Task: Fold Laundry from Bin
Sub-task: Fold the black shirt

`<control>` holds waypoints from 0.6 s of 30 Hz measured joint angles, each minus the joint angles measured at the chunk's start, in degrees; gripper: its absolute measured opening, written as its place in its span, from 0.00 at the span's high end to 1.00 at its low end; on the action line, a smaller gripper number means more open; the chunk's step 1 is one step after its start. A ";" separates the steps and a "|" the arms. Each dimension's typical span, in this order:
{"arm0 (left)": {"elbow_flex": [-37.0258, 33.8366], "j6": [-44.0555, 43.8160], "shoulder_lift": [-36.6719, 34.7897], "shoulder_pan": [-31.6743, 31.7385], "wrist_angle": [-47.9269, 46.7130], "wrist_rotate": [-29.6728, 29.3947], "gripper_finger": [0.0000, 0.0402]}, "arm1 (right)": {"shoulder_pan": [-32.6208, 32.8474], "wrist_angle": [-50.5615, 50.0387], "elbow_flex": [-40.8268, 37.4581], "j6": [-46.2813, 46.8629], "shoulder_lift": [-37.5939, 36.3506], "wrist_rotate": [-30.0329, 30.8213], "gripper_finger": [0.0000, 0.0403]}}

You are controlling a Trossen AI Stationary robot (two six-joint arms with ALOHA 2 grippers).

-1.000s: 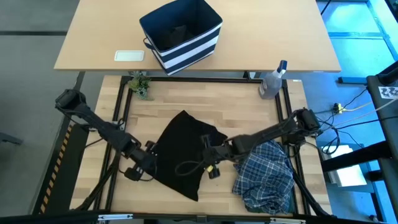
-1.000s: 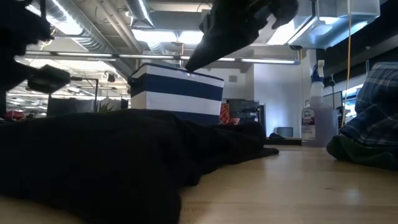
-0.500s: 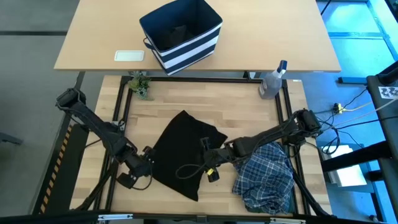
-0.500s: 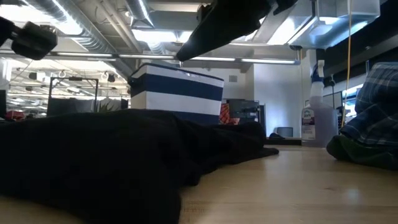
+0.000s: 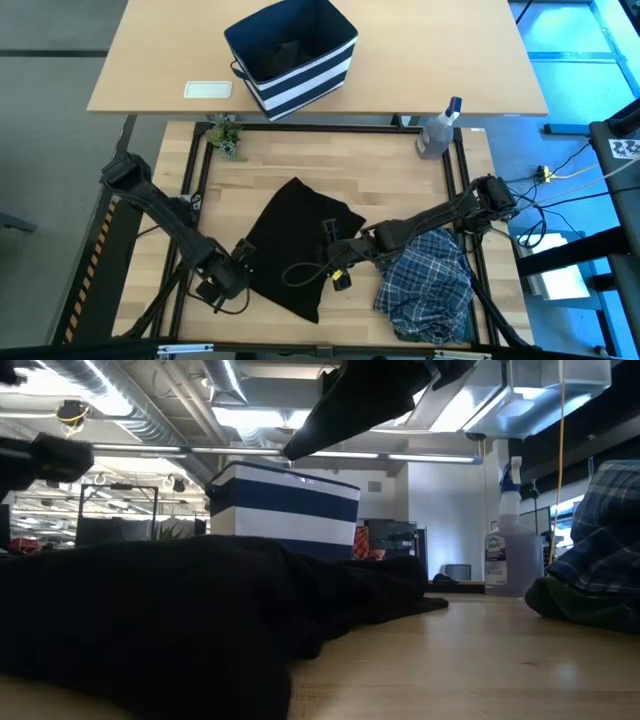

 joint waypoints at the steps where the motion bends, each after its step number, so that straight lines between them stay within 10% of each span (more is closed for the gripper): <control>1: 0.00 0.00 0.99 -0.15 0.02 -0.59 0.44 | 0.00 -0.01 0.00 0.04 0.00 0.17 0.51; 18: -0.09 3.47 9.87 2.60 18.46 -6.85 0.52 | 3.71 -12.78 0.02 5.30 0.00 3.44 0.51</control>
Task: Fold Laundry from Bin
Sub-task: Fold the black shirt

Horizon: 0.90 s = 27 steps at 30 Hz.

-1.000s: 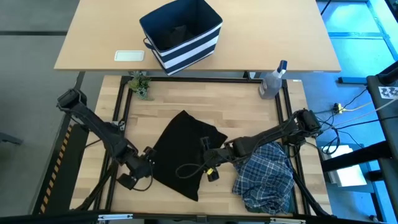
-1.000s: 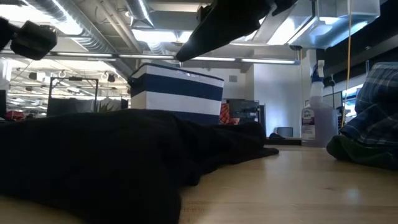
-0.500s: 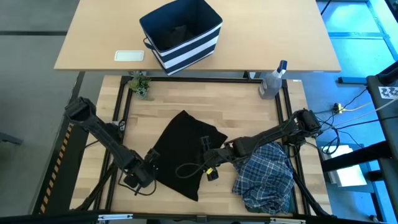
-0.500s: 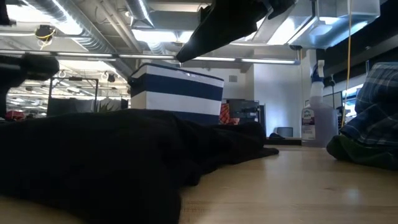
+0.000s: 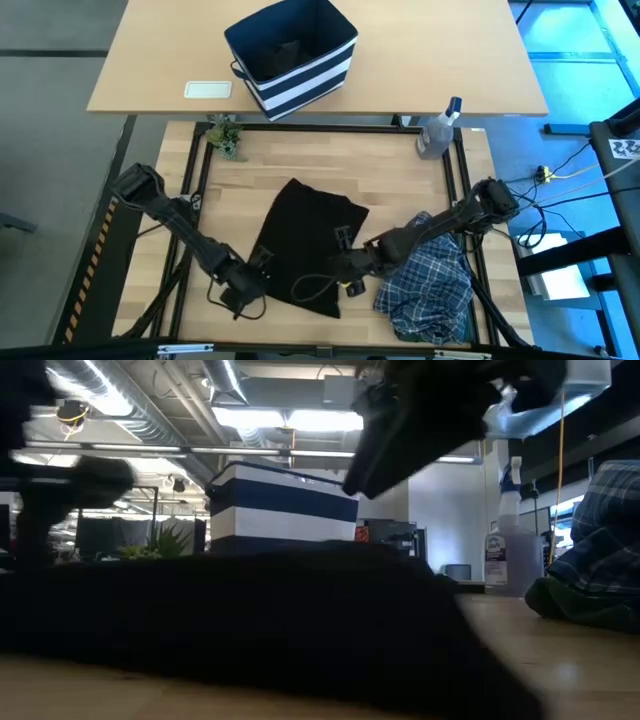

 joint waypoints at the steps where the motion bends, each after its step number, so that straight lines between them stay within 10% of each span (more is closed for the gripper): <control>1: -0.02 0.67 0.09 0.74 2.23 -0.61 0.53 | 0.41 -0.75 0.00 0.49 0.00 0.27 0.51; 27: -0.01 8.13 -0.01 8.58 15.66 0.90 0.53 | -2.04 -16.94 0.00 8.76 -0.07 5.06 0.51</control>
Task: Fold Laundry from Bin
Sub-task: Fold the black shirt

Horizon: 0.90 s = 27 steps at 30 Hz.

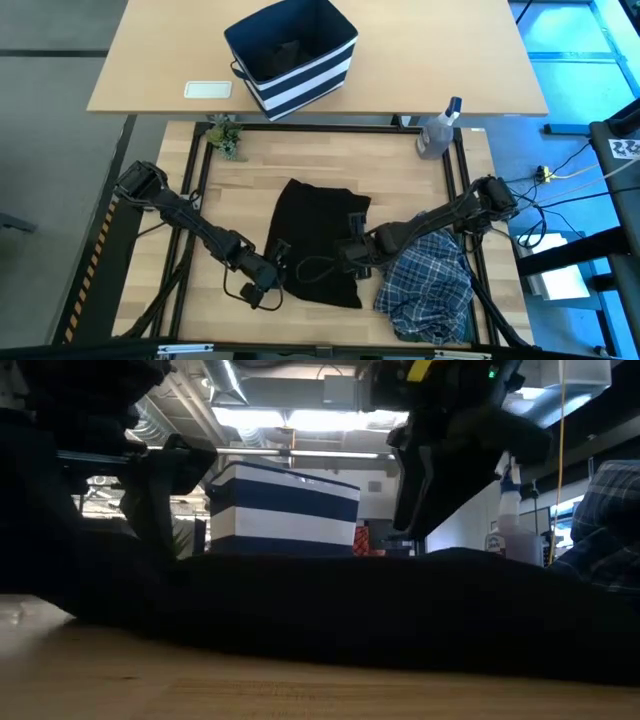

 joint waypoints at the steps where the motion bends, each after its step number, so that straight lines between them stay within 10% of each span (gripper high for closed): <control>1: -0.01 0.03 0.00 0.19 -0.03 -0.01 0.53 | 0.45 1.74 0.02 0.11 -0.04 -1.50 0.51; 8: 0.04 0.00 -0.02 1.77 -1.63 -0.02 0.53 | 8.08 15.96 0.09 -1.36 1.50 -11.08 0.51; 27: 0.04 -6.27 -0.02 2.38 -3.09 0.02 0.53 | 18.28 19.66 0.04 0.24 7.93 -1.11 0.51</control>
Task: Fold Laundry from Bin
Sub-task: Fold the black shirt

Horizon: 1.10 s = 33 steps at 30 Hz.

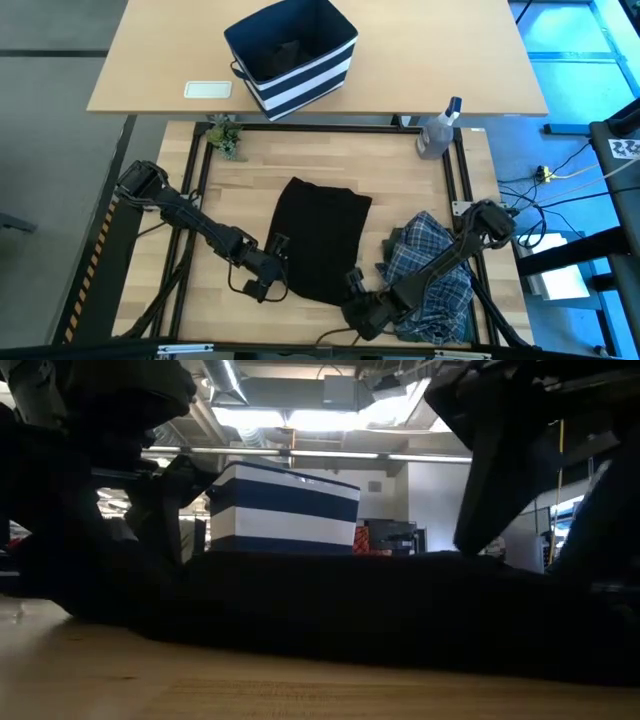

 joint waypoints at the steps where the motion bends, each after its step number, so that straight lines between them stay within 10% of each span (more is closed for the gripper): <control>1: 0.00 -0.43 0.00 0.02 -0.02 0.29 0.53 | -0.02 -0.02 0.02 -0.27 0.35 0.62 0.51; 14: 0.01 -3.07 -0.04 -0.14 -1.80 3.85 0.53 | -0.04 -1.17 0.13 -0.53 4.33 0.87 0.48; 23: 0.04 -4.37 -2.06 -3.49 -8.96 5.07 0.53 | -0.09 -4.80 0.11 3.43 4.29 2.14 0.68; 33: 0.11 -4.90 -2.71 -6.98 -10.34 4.68 0.53 | -0.57 -4.95 0.07 4.87 4.27 1.13 0.69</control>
